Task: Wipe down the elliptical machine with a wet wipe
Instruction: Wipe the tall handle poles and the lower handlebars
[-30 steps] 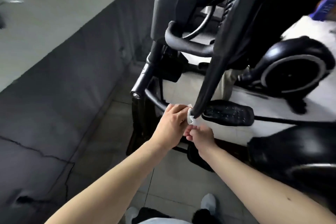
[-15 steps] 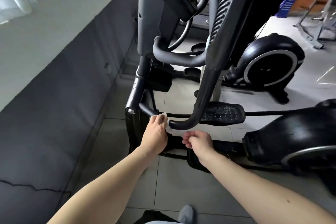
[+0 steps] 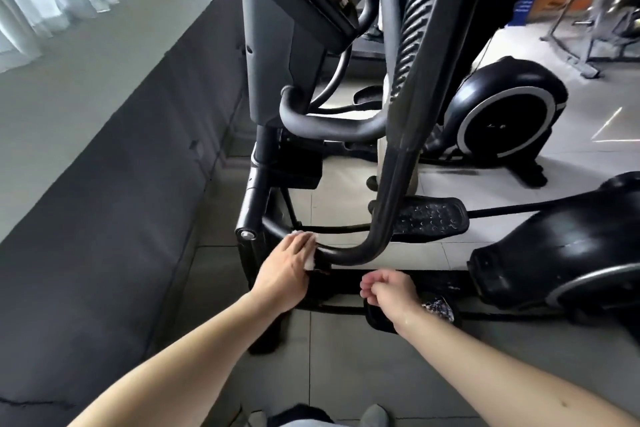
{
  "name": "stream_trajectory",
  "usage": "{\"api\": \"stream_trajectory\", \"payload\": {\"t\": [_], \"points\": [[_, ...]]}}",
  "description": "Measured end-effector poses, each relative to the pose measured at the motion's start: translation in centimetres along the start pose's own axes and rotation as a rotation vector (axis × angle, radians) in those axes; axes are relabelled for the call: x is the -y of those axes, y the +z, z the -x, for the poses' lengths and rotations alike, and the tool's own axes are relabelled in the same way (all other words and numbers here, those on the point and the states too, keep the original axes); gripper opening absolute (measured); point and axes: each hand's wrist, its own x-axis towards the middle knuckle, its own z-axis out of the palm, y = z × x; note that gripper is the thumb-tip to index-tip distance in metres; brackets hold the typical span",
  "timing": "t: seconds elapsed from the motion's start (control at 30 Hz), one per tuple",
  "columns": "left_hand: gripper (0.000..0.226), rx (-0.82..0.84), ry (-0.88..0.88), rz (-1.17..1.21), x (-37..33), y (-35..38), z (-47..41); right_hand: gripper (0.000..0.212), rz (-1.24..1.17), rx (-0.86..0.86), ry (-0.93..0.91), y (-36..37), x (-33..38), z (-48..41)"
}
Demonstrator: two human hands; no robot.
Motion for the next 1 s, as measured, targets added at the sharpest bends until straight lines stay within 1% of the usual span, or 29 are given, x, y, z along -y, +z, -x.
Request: {"api": "stream_trajectory", "payload": {"t": [0.1,0.2,0.27,0.33,0.43,0.5,0.57,0.63,0.7,0.77,0.83,1.0], "points": [[0.081,0.076,-0.034,-0.132,4.6,-1.1,-1.1,0.034,-0.003,-0.082,0.007,0.7,-0.5,0.3],[0.078,0.155,-0.068,-0.198,7.3,-2.6,-2.1,0.035,-0.028,-0.158,0.057,2.3,-1.4,1.1],[0.079,0.189,-0.045,-0.191,8.1,-2.7,-1.9,0.035,-0.059,-0.202,0.084,3.9,-2.1,1.9],[0.08,0.2,0.012,-0.189,7.5,-2.2,-1.1,0.036,-0.091,-0.241,0.097,5.7,-2.8,2.9],[0.081,0.186,0.159,-0.179,5.7,-1.0,0.1,0.036,-0.129,-0.274,0.119,8.2,-3.5,4.2],[0.078,0.191,0.237,-0.217,5.7,-1.0,0.1,0.035,-0.129,-0.277,0.132,9.6,-3.7,4.9],[0.075,0.191,0.202,-0.204,7.3,-1.6,-0.5,0.035,-0.121,-0.267,0.132,10.5,-3.6,5.7],[0.075,0.18,0.102,-0.183,9.4,-2.4,-1.4,0.035,-0.12,-0.255,0.114,11.0,-3.3,6.3],[0.076,0.193,0.077,-0.215,10.6,-3.0,-2.2,0.036,-0.132,-0.26,0.097,11.0,-2.8,6.6],[0.074,0.179,0.085,-0.199,9.8,-3.5,-2.3,0.037,-0.127,-0.272,0.089,10.8,-2.3,6.8],[0.07,0.161,0.096,-0.133,7.5,-4.0,-1.7,0.036,-0.112,-0.274,0.084,10.3,-2.0,7.0],[0.07,0.087,0.249,0.084,1.0,-2.5,-0.3,0.035,-0.101,-0.281,0.072,8.3,-1.1,7.0]]}}
